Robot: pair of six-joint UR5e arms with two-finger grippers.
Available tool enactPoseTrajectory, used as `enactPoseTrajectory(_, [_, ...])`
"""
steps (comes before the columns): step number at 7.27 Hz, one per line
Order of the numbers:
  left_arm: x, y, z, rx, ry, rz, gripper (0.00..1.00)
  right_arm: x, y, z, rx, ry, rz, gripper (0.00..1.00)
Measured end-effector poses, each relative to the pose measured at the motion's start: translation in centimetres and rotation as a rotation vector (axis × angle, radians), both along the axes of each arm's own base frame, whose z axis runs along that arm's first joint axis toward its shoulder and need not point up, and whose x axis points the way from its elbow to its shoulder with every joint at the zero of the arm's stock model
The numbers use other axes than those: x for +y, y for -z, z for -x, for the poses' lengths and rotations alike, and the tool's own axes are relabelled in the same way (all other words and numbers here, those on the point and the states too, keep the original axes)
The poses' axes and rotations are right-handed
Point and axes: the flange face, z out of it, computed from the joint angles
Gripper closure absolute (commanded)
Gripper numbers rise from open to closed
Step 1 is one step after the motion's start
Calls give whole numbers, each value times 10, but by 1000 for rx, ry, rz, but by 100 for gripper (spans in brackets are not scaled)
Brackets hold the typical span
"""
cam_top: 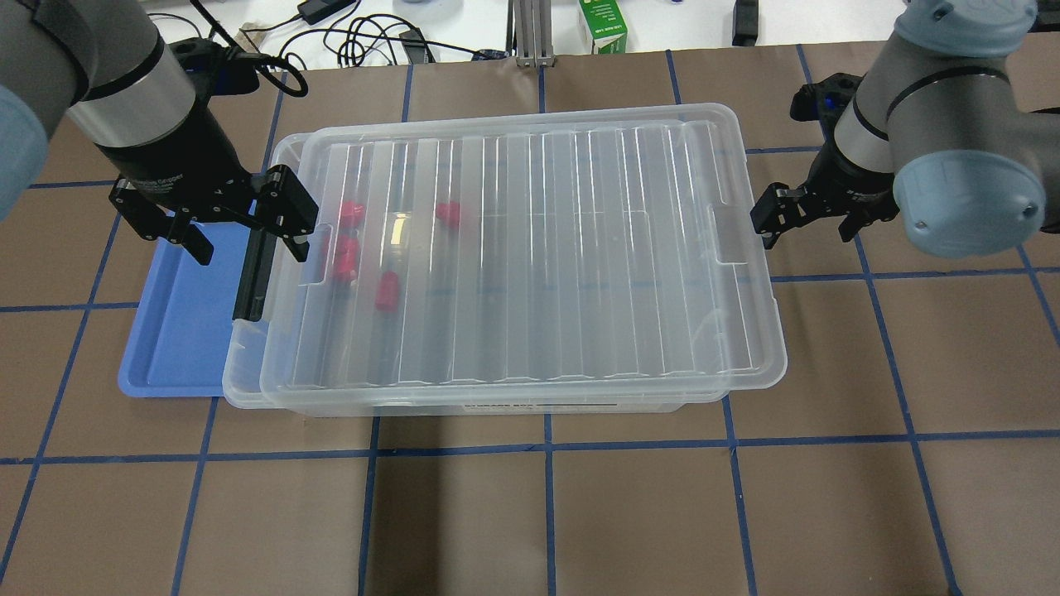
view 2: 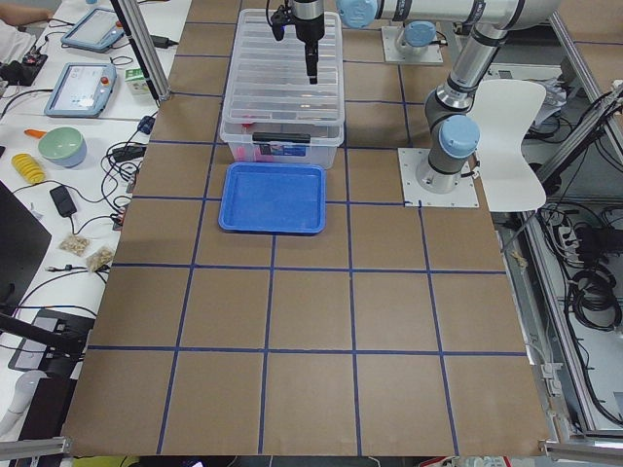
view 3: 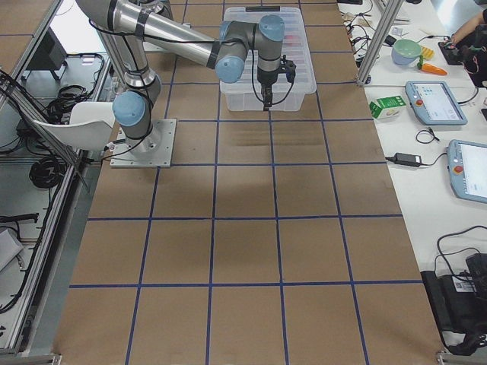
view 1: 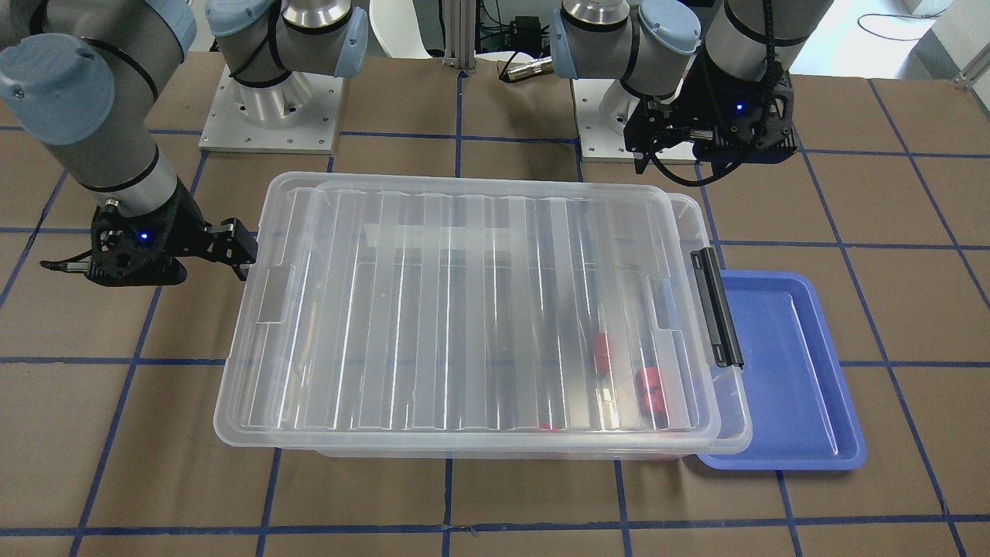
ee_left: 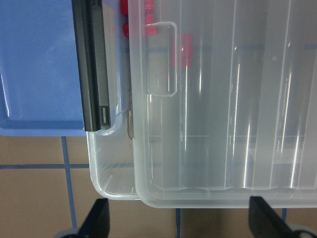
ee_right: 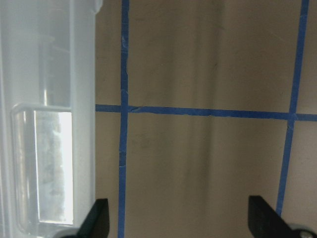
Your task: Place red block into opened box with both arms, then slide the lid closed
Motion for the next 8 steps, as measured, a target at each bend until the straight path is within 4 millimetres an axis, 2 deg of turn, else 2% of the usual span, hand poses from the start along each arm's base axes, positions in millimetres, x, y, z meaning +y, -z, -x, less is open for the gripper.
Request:
enactPoseTrajectory(3, [0,0,0,1,-1,0,0,-5,0,-11,5,-19,18,0])
enactPoseTrajectory(4, [0,0,0,1,-1,0,0,-10,-10,-9,11,-19,38,0])
enactPoseTrajectory(6, [0,0,0,1,-1,1,0,-15,-53,-8,17,-14,65,0])
enactPoseTrajectory(8, [0,0,0,1,-1,1,0,-6,-114,-11,11,3,55,0])
